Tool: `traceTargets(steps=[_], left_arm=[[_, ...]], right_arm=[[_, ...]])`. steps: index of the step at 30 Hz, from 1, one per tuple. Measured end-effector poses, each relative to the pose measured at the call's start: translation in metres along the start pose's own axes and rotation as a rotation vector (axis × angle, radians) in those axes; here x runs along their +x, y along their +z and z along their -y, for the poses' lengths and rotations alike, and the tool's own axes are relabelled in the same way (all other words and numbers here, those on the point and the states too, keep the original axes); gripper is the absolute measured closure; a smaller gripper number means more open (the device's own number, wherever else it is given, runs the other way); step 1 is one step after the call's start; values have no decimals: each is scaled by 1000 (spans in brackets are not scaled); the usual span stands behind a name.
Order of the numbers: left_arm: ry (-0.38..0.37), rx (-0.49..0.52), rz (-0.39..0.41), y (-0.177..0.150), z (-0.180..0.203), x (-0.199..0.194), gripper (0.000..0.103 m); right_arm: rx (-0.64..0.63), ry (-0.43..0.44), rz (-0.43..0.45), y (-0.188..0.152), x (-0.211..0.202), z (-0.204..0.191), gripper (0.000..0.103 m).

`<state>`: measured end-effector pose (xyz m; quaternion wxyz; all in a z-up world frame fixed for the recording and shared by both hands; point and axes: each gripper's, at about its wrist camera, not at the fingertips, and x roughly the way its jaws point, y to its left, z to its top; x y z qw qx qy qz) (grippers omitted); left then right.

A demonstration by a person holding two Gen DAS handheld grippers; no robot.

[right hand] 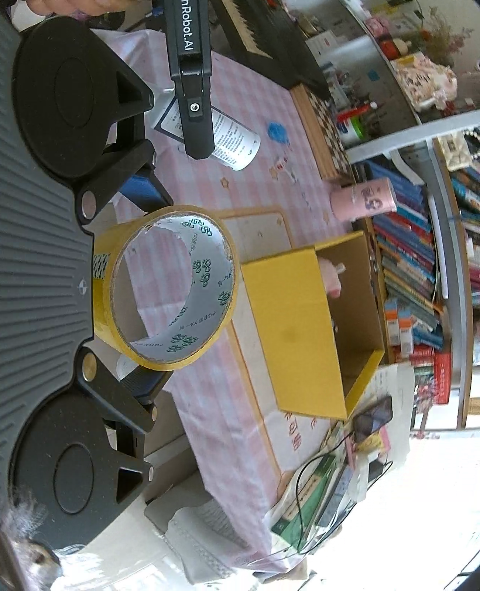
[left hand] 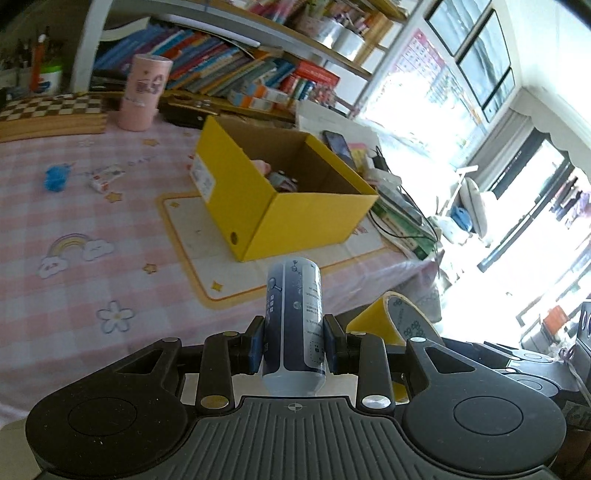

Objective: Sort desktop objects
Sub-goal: 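Lift and carry the tape roll and glue tube toward the yellow box with both tools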

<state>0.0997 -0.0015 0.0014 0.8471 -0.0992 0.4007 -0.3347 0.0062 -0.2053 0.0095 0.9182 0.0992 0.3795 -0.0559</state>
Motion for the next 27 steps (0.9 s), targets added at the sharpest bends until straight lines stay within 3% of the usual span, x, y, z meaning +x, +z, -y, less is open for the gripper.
traceTargets(steps=[9, 18, 27], left_arm=[[13, 19, -28, 19, 17, 36, 72], [75, 22, -15, 60, 38, 80, 72], [138, 34, 101, 106, 64, 113, 72]], right_arm=[[38, 7, -12, 15, 18, 35, 17], [48, 66, -25, 63, 58, 85, 17], [-39, 118, 68, 120, 76, 122, 17]])
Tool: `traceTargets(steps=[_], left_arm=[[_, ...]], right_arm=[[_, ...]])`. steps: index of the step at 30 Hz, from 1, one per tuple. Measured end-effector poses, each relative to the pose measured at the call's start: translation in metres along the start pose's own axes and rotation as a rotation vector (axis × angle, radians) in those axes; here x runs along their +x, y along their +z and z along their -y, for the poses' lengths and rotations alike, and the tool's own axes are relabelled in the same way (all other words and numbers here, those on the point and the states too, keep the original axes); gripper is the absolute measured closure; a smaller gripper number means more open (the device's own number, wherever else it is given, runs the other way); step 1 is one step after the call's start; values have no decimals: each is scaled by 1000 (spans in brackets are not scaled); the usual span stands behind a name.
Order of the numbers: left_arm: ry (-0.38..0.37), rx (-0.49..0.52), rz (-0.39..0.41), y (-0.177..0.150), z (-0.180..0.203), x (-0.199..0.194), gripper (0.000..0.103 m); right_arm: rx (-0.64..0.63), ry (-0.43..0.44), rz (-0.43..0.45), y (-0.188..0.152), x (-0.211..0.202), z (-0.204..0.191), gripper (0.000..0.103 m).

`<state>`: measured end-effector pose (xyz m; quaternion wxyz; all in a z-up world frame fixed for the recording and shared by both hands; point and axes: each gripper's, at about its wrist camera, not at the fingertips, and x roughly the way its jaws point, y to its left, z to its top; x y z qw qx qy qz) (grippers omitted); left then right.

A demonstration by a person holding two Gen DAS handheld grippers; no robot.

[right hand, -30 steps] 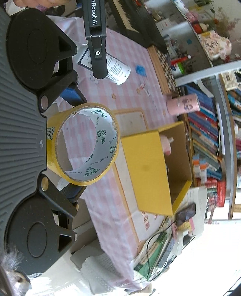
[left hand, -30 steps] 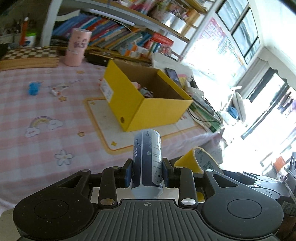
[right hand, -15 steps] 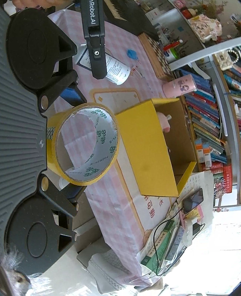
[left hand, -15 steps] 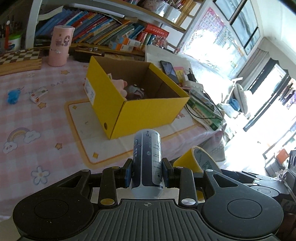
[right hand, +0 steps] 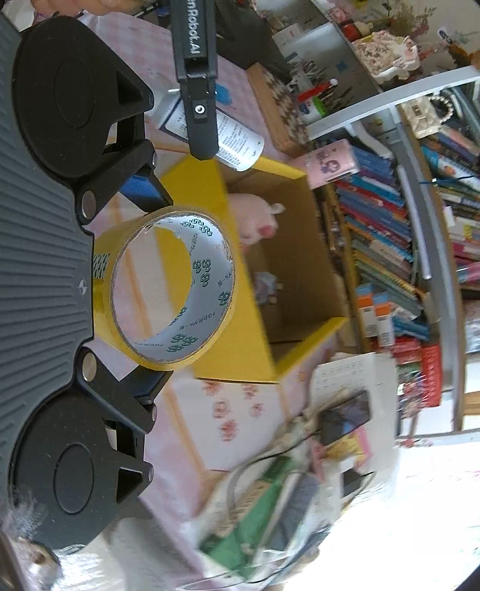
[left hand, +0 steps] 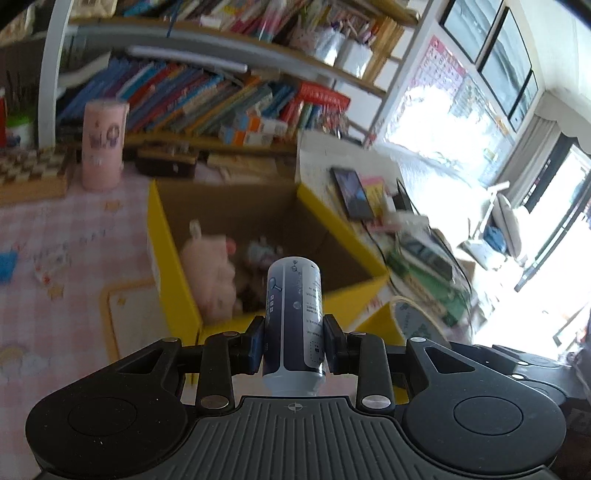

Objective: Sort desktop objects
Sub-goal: 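Lift and carry the tape roll and glue tube toward the yellow box with both tools, then lower the tape roll and glue tube into the yellow box and open both tools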

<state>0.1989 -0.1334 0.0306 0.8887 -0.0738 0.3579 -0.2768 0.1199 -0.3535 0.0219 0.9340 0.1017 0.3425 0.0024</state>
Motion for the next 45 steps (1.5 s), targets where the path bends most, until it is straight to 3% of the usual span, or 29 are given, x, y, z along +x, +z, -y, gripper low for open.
traceTargets(steps=[10, 13, 18, 24, 29, 35, 38, 41, 45], left_arm=[[190, 133, 143, 45, 25, 49, 72], [244, 152, 115, 48, 19, 71, 72], [280, 199, -8, 37, 13, 113, 72], [291, 191, -122, 20, 9, 143, 72], [292, 155, -158, 18, 5, 149, 72], [302, 141, -171, 19, 5, 155, 71], [309, 152, -141, 19, 8, 150, 68], [329, 176, -81, 20, 13, 139, 50], [336, 136, 17, 22, 16, 112, 39]], right_arm=[[-83, 58, 134, 74, 26, 31, 17], [-111, 75, 149, 90, 39, 36, 17], [-151, 115, 138, 110, 66, 36, 17], [-194, 195, 68, 130, 107, 25, 17], [-242, 269, -51, 140, 154, 6, 17], [-275, 275, -199, 143, 214, -15, 17], [-291, 246, -251, 144, 236, -20, 17], [-306, 226, -264, 144, 246, -21, 17], [-293, 207, -263, 144, 249, -17, 16]])
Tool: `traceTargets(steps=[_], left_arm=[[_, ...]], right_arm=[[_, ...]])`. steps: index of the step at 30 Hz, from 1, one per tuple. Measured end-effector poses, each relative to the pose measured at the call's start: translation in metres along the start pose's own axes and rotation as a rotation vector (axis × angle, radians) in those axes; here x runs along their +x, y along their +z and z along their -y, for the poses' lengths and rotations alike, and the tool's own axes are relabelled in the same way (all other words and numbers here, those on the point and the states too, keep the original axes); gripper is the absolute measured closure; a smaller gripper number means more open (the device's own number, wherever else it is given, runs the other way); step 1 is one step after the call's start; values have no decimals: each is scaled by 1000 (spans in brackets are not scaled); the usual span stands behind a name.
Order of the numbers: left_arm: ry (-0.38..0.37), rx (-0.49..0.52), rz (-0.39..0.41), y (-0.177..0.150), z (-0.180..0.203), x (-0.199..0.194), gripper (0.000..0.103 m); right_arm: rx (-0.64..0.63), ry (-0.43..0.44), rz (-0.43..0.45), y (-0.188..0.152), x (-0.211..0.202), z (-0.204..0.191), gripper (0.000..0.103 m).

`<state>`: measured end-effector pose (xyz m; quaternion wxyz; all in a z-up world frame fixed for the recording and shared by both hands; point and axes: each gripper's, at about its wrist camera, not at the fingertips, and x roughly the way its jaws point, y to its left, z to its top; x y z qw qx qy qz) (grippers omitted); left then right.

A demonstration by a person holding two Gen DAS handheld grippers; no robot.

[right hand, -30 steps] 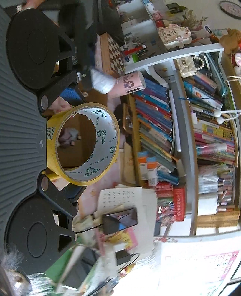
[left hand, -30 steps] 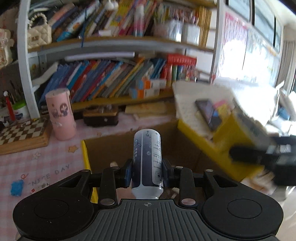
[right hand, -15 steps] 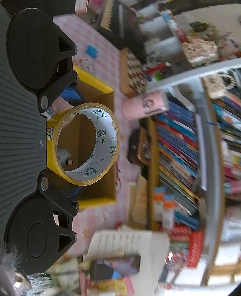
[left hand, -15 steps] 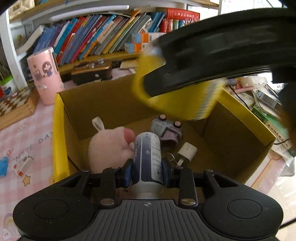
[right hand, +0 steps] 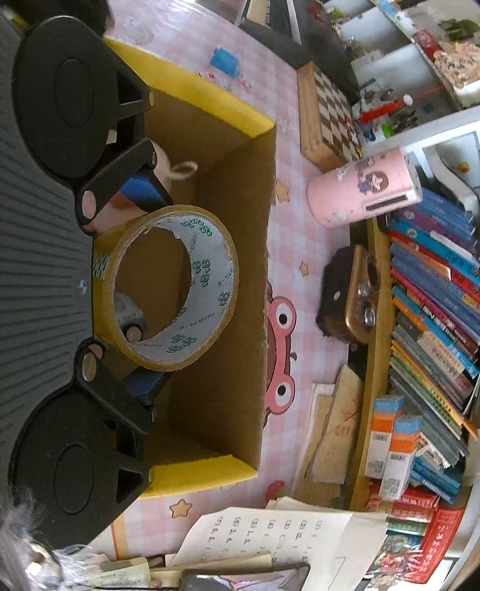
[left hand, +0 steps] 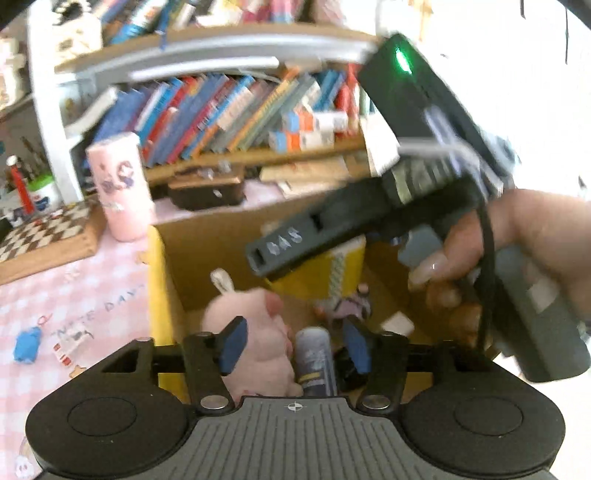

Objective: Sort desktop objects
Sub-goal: 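Lower the tape roll and glue tube into the yellow box and open both tools, then withdraw both tools up and away from the yellow box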

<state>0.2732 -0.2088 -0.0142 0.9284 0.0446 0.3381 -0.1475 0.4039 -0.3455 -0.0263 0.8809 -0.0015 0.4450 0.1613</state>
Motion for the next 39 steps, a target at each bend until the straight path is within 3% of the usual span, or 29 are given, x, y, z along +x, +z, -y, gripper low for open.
traceTargets(steps=[2, 5, 14, 23, 31, 39], left_arm=[[2, -44, 46, 0, -5, -14, 34], [5, -101, 90, -1, -13, -30, 33], [84, -217, 189, -6, -47, -77, 29], [177, -264, 265, -22, -81, -116, 20], [264, -146, 235, -48, -92, -136, 12], [202, -211, 200, -89, -111, -164, 8]], right_arm=[[10, 13, 31, -1, -7, 2, 14], [-4, 9, 92, -2, -20, -1, 9], [-30, -17, 266, -15, -78, -14, 9], [-29, -112, 419, -55, -139, -39, 9], [21, -229, 448, -111, -167, -73, 9], [129, -296, 386, -172, -173, -121, 9]])
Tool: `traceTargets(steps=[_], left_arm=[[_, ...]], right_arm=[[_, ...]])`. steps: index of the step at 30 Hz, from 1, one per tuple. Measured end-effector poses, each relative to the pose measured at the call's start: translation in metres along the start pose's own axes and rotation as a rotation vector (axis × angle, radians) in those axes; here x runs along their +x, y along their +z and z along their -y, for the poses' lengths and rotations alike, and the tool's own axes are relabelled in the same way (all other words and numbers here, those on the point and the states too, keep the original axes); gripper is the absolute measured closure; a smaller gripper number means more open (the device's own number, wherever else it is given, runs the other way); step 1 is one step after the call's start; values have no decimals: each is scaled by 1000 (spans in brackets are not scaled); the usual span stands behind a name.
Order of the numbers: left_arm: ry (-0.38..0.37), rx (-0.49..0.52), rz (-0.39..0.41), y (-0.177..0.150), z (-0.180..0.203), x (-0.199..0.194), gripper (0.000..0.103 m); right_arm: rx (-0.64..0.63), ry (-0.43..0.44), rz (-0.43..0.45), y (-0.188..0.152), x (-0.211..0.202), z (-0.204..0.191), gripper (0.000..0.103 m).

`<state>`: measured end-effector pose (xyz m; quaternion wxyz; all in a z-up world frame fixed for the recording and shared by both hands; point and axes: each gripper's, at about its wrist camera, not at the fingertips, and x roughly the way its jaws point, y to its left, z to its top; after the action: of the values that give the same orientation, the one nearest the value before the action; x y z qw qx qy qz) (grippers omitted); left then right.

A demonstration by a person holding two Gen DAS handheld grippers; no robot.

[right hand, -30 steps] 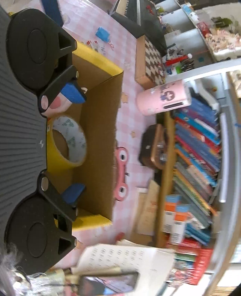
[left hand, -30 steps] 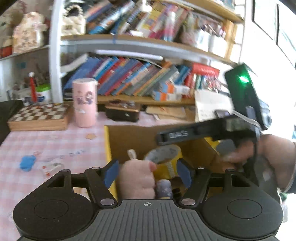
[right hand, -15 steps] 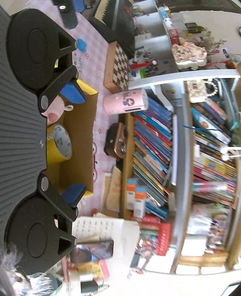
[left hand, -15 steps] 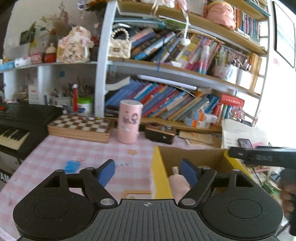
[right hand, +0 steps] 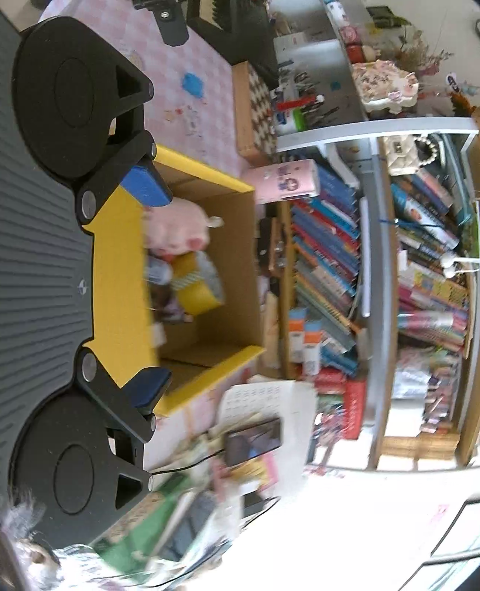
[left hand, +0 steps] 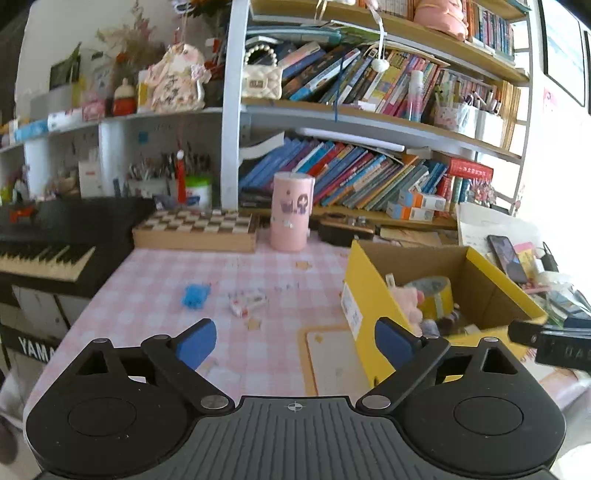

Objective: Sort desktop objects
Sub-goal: 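Withdraw both tools up and away from the yellow box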

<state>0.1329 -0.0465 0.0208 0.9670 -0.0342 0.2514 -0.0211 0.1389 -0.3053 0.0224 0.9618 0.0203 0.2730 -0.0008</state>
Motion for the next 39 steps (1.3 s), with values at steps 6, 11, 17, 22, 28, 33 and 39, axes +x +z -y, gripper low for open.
traceTargets(steps=[6, 11, 17, 22, 28, 33, 39], left_arm=[[1, 47, -6, -27, -17, -26, 8], [10, 98, -15, -40, -29, -41, 8], [-19, 90, -58, -52, -44, -54, 8], [-31, 96, -95, -60, -52, -62, 8], [-27, 70, -109, -63, -65, -67, 8], [-11, 51, -96, -63, -73, -72, 8], [21, 19, -90, -62, -85, -77, 8]], right_arm=[[54, -17, -55, -37, -31, -34, 12], [17, -14, -79, -63, -54, -66, 12], [25, -37, -100, -83, -71, -82, 13], [83, -28, -183, -94, -71, -86, 22], [65, -1, -178, -96, -77, -100, 28], [42, 22, -163, -92, -78, -109, 29], [13, 62, -159, -90, -76, -119, 29]])
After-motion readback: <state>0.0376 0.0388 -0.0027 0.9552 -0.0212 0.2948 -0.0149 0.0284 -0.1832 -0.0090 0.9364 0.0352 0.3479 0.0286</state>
